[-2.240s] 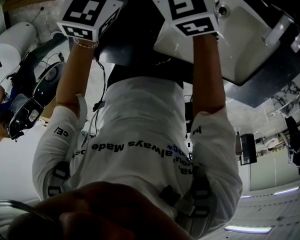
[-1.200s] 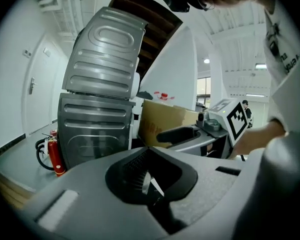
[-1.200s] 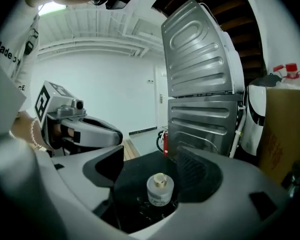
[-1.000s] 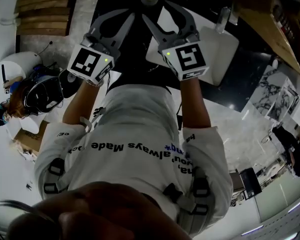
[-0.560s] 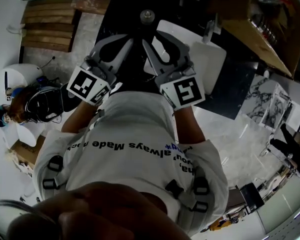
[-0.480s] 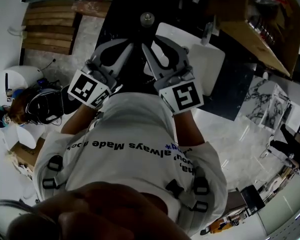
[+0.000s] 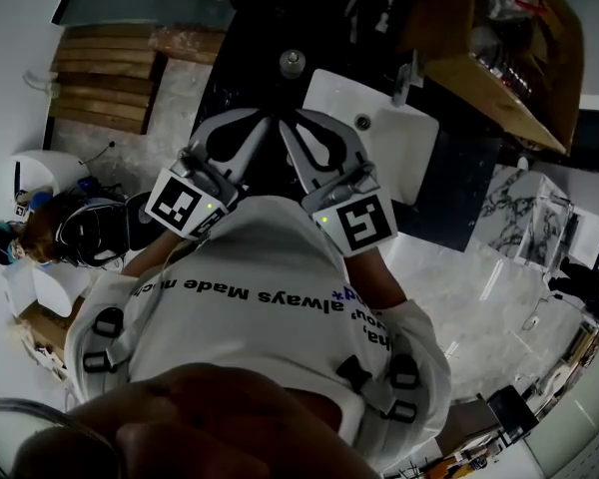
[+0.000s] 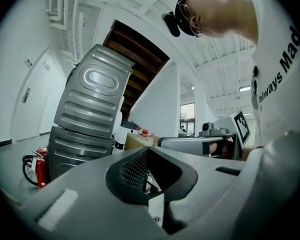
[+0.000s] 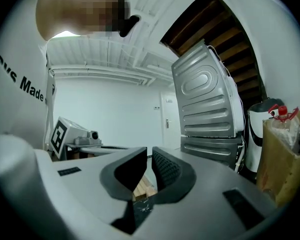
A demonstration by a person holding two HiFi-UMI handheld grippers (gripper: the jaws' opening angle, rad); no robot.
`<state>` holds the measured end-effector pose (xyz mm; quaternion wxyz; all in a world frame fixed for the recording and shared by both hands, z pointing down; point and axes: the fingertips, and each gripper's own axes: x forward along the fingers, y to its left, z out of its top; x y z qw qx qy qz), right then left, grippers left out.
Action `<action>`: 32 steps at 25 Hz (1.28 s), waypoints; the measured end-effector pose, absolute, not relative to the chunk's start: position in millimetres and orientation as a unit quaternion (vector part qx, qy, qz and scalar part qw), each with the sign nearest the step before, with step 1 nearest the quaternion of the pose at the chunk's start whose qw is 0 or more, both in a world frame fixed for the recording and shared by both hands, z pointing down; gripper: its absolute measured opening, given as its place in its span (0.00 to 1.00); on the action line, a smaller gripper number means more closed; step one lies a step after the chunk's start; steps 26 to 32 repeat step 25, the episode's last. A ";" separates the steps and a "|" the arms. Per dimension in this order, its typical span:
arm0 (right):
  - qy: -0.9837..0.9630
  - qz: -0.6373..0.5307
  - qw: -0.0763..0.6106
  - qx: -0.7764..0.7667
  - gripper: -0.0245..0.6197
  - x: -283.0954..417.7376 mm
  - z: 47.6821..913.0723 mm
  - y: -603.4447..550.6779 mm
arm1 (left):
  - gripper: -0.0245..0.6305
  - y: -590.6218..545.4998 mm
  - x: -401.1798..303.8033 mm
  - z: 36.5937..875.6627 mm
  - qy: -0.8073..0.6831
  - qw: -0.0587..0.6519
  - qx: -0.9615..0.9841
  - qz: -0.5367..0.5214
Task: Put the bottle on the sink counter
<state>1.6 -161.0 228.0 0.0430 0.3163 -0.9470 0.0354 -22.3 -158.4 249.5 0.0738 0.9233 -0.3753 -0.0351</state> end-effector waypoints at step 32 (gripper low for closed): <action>-0.943 0.022 0.066 0.325 0.05 6.0 226.9 -152.2 | 0.04 -149.5 -15.4 242.7 -0.358 0.065 0.931 -0.025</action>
